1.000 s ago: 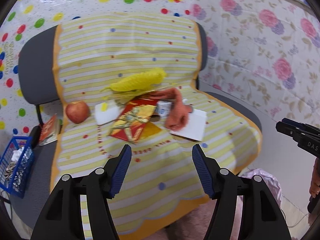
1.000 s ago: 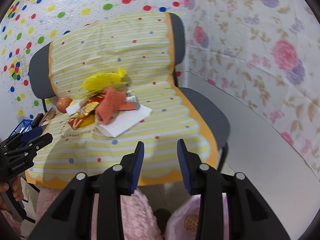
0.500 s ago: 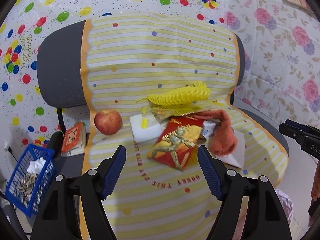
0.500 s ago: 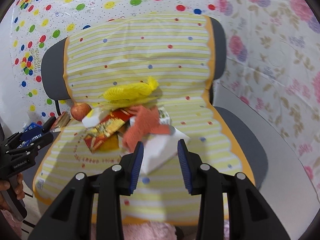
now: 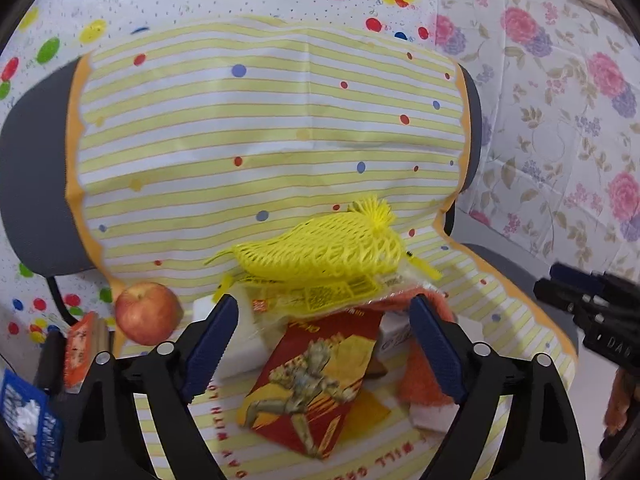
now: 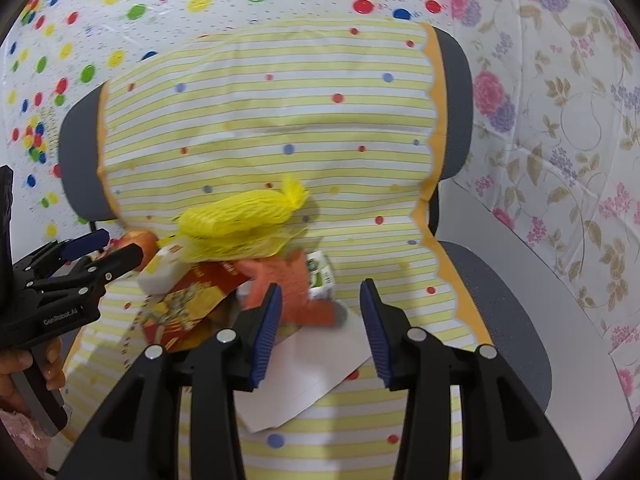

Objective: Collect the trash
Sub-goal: 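Grasp the yellow foam fruit net with the left tool and lift it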

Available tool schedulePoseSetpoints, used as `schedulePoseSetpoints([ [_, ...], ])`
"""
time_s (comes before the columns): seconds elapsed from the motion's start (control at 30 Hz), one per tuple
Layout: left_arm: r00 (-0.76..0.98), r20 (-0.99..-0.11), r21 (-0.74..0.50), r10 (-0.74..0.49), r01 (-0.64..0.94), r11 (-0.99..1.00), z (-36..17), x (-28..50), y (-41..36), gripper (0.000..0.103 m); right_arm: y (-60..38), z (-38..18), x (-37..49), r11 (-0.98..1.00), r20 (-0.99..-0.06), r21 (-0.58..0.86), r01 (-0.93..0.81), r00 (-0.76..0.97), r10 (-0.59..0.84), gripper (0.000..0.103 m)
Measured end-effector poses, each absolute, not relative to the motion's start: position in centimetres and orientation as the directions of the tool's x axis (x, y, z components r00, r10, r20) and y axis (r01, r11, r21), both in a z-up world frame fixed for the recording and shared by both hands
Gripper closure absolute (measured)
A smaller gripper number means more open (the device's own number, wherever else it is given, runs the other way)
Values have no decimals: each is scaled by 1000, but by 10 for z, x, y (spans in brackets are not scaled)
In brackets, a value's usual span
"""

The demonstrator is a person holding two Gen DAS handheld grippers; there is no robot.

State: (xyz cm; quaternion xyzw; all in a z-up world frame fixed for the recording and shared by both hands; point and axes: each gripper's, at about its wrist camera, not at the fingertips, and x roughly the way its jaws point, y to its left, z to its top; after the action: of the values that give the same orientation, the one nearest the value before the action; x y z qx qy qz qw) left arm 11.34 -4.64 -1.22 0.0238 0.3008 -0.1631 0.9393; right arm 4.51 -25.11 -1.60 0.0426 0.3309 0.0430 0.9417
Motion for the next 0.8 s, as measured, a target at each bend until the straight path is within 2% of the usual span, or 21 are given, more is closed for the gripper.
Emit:
schedulePoseSetpoints([
  [0.07, 763, -575, -80, -296, 307, 948, -11, 126, -48, 16, -257, -19, 51, 993, -624, 112, -41, 775, 102, 62],
  [0.2, 782, -561, -9, -272, 323, 946, -11, 136, -65, 16, -266, -27, 59, 993, -633, 119, -27, 768, 97, 62],
  [0.5, 782, -593, 165, -191, 350, 922, -38, 163, -100, 16, -284, -44, 67, 989, -656, 148, -3, 748, 100, 61],
  [0.63, 772, -608, 178, -182, 357, 917, -47, 176, -99, 17, -286, -45, 69, 988, -657, 151, -3, 747, 103, 61],
  [0.7, 769, -612, 179, -186, 364, 914, -49, 180, -99, 18, -286, -46, 71, 988, -657, 155, -5, 746, 107, 61],
  [0.8, 761, -618, 177, -197, 379, 908, -52, 191, -98, 31, -282, -46, 75, 987, -657, 159, -10, 745, 113, 61],
])
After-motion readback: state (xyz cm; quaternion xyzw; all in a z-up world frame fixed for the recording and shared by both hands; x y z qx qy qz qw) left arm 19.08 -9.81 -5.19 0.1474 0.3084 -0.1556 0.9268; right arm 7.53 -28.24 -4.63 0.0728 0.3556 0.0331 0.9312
